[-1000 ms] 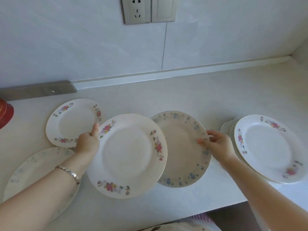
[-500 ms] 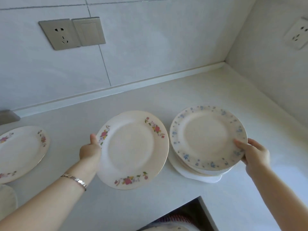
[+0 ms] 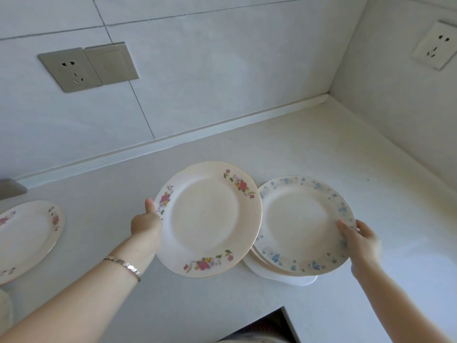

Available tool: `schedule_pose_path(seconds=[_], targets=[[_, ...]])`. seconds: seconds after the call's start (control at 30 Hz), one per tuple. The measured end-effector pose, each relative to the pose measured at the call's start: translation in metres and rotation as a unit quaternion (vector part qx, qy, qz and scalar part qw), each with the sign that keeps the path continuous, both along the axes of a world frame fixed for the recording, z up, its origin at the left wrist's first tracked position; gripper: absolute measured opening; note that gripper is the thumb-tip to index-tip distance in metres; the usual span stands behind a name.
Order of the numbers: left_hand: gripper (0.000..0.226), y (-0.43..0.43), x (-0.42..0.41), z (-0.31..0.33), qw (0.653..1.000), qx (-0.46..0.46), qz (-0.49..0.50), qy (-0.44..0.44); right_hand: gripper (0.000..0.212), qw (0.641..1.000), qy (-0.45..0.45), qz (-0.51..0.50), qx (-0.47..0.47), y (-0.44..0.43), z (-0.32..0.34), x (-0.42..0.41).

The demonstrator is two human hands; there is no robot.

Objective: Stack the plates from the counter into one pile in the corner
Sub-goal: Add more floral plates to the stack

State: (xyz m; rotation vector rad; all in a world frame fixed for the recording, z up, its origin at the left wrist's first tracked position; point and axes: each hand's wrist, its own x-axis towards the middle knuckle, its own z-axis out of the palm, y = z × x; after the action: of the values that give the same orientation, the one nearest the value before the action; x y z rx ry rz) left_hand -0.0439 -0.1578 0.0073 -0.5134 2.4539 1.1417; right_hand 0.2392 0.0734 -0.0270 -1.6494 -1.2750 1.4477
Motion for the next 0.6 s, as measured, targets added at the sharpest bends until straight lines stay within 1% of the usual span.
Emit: schedule_pose_path(seconds=[0.13,0.17,0.3,0.4,0.47,0.53,0.57,0.6], targets=[[0.069,0.01,0.001,-0.004,1.0,-0.002,-0.007,-0.009,0.009,0.997,-0.064,0.017,0.048,-0.003,-0.01,-0.01],[0.069,0.013,0.0,-0.004,1.0,-0.005,-0.01,-0.013,0.01,0.995,-0.08,0.02,0.052,-0.004,-0.014,-0.012],[0.069,0.026,0.002,-0.007,0.999,-0.007,-0.031,-0.017,0.028,0.99,-0.123,0.016,0.063,-0.009,-0.022,-0.018],[0.065,0.034,0.009,-0.009,0.998,0.005,-0.057,-0.009,0.039,0.984,-0.156,0.032,0.077,-0.009,-0.018,-0.015],[0.064,0.041,0.015,-0.01,0.998,0.013,-0.067,-0.006,0.045,0.975,-0.178,0.043,0.129,-0.01,-0.01,-0.017],[0.064,0.051,0.022,-0.007,0.997,0.02,-0.079,-0.009,0.041,0.966,-0.157,0.077,0.188,-0.012,0.004,-0.024],[0.063,0.056,0.026,-0.006,0.996,0.024,-0.087,-0.012,0.037,0.967,-0.129,0.112,0.19,-0.015,0.014,-0.031],[0.061,0.062,0.03,-0.005,0.995,0.03,-0.095,-0.016,0.034,0.967,-0.102,0.159,0.17,-0.018,0.023,-0.038]])
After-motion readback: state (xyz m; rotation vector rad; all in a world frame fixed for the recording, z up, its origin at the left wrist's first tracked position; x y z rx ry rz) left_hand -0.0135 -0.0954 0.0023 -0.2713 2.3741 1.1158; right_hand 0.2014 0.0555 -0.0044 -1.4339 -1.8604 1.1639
